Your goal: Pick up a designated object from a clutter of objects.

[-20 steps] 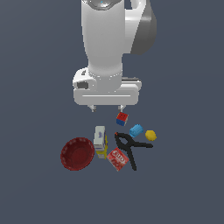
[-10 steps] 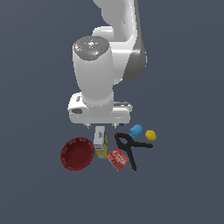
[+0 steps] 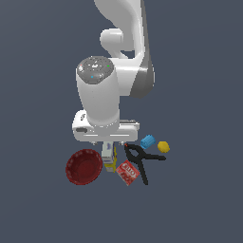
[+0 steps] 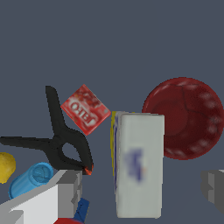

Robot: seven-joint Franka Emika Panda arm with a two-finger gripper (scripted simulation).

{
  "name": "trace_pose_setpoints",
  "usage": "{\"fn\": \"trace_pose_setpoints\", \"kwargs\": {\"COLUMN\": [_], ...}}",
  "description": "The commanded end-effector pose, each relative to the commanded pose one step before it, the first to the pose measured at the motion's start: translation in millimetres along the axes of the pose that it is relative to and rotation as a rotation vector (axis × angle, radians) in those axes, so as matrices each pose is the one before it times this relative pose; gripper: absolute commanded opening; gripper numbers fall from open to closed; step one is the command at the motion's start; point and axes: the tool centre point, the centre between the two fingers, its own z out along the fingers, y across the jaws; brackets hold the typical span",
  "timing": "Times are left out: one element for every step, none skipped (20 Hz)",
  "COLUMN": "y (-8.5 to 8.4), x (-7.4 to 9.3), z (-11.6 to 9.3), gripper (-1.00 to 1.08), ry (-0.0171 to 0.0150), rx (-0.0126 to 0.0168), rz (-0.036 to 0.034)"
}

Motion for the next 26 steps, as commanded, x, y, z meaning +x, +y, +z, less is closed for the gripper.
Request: {"fn": "trace_pose_setpoints", "kwargs": {"y": [-0.05, 0.01, 0.01, 0.02, 0.02, 0.03, 0.03, 0.04, 0.04, 0.04, 0.03, 0.01, 0.03, 0.03, 0.03, 0.03, 0.02, 0.01, 0.0, 0.0, 0.0, 0.0, 0.0, 0.0, 0.0, 0.0], "x": [0.19, 0.0, -0.01, -0.02, -0.03, -0.05, -0.08, -0.11, -0.13, -0.1, -0.06, -0.11, 0.08, 0.17, 0.27, 0.37, 0.41, 0.17, 0.0, 0.0, 0.0, 0.0, 0.0, 0.0, 0.0, 0.0], "z": [0.19, 1.06, 1.77, 2.48, 3.19, 3.9, 4.61, 5.33, 5.79, 5.22, 4.54, 3.44, 3.19, 2.53, 1.86, 1.19, 0.5, 0.06, 0.0, 0.0, 0.0, 0.0, 0.0, 0.0, 0.0, 0.0], "gripper": [1.0, 1.0, 1.0, 1.0, 1.0, 1.0, 1.0, 1.0, 1.0, 1.0, 1.0, 1.0, 1.0, 1.0, 1.0, 1.0, 1.0, 1.0, -1.0, -1.0, -1.0, -1.0, -1.0, -1.0, -1.0, -1.0], "ry": [0.00041, 0.0, 0.0, 0.0, 0.0, 0.0, 0.0, 0.0, 0.0, 0.0, 0.0, 0.00067, 0.0, 0.0, 0.0, 0.0, 0.0, 0.0, 0.0, 0.0, 0.0, 0.0, 0.0, 0.0, 0.0, 0.0], "rx": [-0.00003, 0.0, 0.0, 0.0, 0.0, 0.0, 0.0, 0.0, 0.0, 0.0, 0.0, -0.00017, 0.0, 0.0, 0.0, 0.0, 0.0, 0.0, 0.0, 0.0, 0.0, 0.0, 0.0, 0.0, 0.0, 0.0], "rz": [-0.00014, 0.0, 0.0, 0.0, 0.0, 0.0, 0.0, 0.0, 0.0, 0.0, 0.0, 0.00001, 0.0, 0.0, 0.0, 0.0, 0.0, 0.0, 0.0, 0.0, 0.0, 0.0, 0.0, 0.0, 0.0, 0.0]}}
